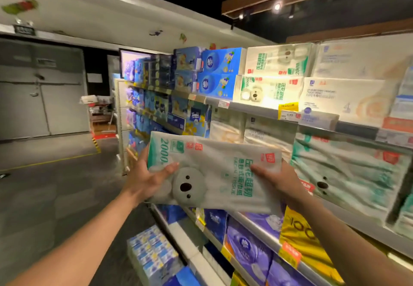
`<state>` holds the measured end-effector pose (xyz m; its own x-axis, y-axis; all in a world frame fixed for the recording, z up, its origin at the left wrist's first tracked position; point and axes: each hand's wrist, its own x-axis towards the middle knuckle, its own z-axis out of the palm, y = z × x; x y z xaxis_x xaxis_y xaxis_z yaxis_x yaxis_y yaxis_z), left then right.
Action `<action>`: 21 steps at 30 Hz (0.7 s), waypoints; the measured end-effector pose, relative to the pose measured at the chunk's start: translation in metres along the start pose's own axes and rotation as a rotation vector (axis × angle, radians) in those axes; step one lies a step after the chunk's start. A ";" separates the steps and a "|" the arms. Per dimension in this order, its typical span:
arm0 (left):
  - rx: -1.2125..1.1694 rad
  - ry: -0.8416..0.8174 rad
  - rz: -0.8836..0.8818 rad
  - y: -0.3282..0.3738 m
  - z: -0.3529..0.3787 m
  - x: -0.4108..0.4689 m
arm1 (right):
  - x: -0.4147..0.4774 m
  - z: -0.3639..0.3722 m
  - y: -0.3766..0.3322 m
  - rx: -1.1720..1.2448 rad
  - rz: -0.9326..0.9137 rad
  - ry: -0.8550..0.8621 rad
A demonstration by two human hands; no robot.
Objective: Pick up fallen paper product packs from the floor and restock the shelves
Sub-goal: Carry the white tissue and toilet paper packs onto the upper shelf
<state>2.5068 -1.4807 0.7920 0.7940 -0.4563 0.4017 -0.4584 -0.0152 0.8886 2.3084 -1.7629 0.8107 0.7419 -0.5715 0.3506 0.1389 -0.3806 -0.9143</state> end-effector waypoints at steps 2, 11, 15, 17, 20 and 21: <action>-0.012 -0.018 0.026 -0.021 0.010 0.060 | 0.052 0.007 0.012 -0.041 -0.029 0.040; -0.113 -0.075 0.124 -0.035 0.048 0.305 | 0.257 0.006 0.003 -0.246 -0.111 0.188; -0.162 -0.124 0.235 -0.031 0.074 0.401 | 0.314 -0.006 -0.019 -0.379 -0.174 0.305; -0.179 -0.151 0.315 -0.024 0.087 0.444 | 0.335 -0.011 -0.031 -0.433 -0.217 0.358; -0.217 -0.188 0.423 -0.010 0.107 0.504 | 0.362 -0.018 -0.047 -0.420 -0.221 0.442; -0.227 -0.216 0.454 -0.004 0.113 0.524 | 0.371 -0.022 -0.053 -0.426 -0.222 0.476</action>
<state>2.8794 -1.8202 0.9742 0.4257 -0.5448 0.7225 -0.6192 0.4068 0.6716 2.5618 -1.9706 0.9932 0.3419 -0.6679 0.6611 -0.0884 -0.7232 -0.6850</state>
